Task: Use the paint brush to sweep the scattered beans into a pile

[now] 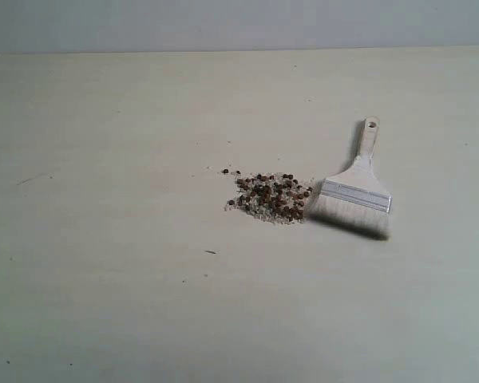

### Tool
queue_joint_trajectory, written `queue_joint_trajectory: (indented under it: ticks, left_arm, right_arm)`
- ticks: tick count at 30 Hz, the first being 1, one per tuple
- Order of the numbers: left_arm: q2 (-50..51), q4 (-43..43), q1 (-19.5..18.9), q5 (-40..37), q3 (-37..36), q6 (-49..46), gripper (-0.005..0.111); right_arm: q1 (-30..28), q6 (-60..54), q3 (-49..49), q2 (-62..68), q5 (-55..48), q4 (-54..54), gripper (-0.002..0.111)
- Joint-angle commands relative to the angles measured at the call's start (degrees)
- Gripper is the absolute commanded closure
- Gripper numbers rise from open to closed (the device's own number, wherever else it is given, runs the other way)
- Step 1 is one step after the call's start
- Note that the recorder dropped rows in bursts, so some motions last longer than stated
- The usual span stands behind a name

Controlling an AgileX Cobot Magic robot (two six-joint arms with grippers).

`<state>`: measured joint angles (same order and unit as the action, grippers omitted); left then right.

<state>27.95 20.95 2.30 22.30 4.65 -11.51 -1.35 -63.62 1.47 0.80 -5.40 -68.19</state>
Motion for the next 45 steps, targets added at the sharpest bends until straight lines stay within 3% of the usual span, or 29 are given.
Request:
queue_joint_trajectory:
  ticks: [1,45]
  left_arm:
    - [-0.2,0.4,0.3,0.0,-0.2,-0.3,0.107]
    - [-0.2,0.4,0.3,0.0,-0.2,-0.3,0.107]
  right_arm:
    - [0.0,-1.2,-1.5,-0.5,3.0,-0.4,0.108]
    - [0.0,1.2,-1.5,-0.5,2.6,-0.4,0.108]
